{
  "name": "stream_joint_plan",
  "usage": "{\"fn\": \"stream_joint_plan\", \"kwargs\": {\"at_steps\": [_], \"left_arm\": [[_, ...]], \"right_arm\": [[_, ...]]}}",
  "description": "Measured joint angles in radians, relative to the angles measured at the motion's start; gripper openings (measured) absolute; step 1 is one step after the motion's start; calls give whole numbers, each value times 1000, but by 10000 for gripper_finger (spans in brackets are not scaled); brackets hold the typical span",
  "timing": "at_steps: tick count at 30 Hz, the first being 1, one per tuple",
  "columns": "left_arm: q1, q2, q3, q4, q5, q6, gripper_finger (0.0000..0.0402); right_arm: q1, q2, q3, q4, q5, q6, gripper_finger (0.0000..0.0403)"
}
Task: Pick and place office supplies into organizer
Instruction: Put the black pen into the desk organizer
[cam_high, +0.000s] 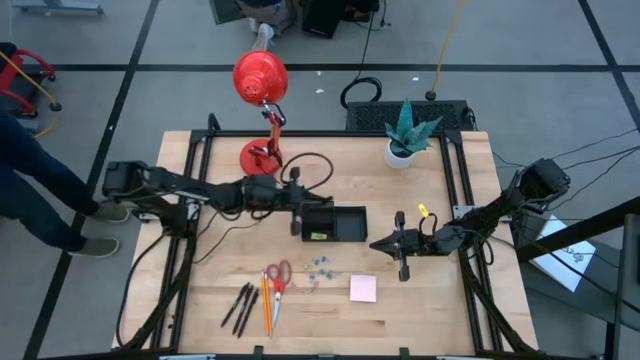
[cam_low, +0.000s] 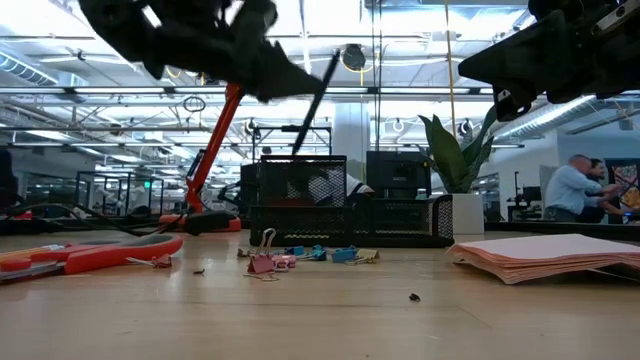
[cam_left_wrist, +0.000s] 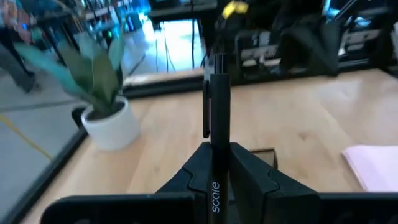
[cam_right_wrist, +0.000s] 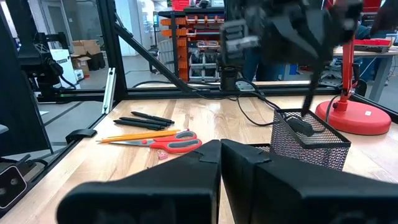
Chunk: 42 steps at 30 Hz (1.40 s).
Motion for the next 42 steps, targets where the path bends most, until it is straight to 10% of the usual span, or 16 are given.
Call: {"fn": "stream_joint_plan", "kwargs": {"at_steps": [16, 42], "left_arm": [[15, 207, 0, 69, 36, -26, 44], [26, 207, 2, 9, 53, -144, 54]], "right_arm": [[-46, 0, 0, -59, -1, 50, 4], [-46, 0, -1, -51, -5, 51, 4]]}}
